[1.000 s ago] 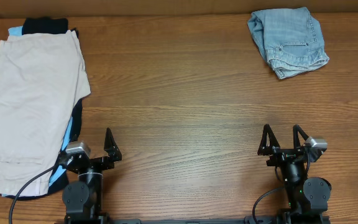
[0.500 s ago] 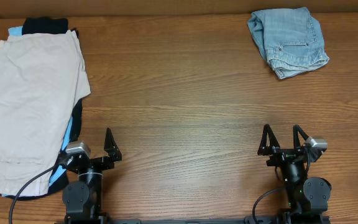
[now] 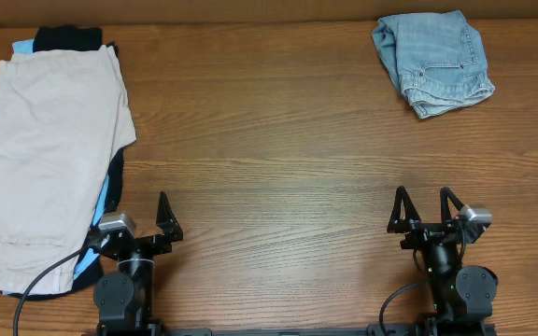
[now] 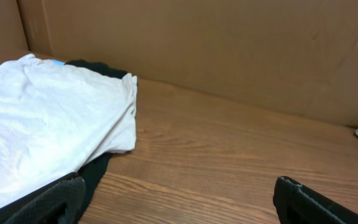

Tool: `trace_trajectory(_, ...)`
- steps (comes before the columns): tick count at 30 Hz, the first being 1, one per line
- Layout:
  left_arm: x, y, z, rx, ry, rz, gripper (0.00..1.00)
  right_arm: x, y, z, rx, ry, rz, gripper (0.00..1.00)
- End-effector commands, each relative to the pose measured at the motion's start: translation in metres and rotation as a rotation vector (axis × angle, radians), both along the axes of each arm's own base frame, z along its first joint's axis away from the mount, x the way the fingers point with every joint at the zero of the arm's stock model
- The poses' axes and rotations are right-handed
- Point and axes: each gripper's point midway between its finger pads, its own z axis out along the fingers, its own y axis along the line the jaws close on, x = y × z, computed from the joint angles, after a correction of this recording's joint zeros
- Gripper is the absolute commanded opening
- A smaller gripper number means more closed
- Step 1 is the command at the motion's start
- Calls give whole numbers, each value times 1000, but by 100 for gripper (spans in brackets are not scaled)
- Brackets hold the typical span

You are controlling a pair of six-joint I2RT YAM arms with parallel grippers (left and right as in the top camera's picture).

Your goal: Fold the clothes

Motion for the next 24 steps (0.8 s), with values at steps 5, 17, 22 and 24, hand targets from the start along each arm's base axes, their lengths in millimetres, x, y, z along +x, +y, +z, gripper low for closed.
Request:
trace_trajectory(5, 0, 0, 3, 20, -16, -2, 100, -1, 7, 0, 1, -10, 36, 100)
trace_trajectory(17, 1, -20, 10, 16, -41, -117, 100, -2, 13, 6, 0, -37, 72, 100)
trace_trajectory(22, -4, -23, 42, 21, -102, -134, 100, -7, 26, 25, -2, -83, 150, 100)
trace_trajectory(24, -9, -22, 64, 28, -128, -130, 100, -11, 27, 41, -4, -106, 158, 100)
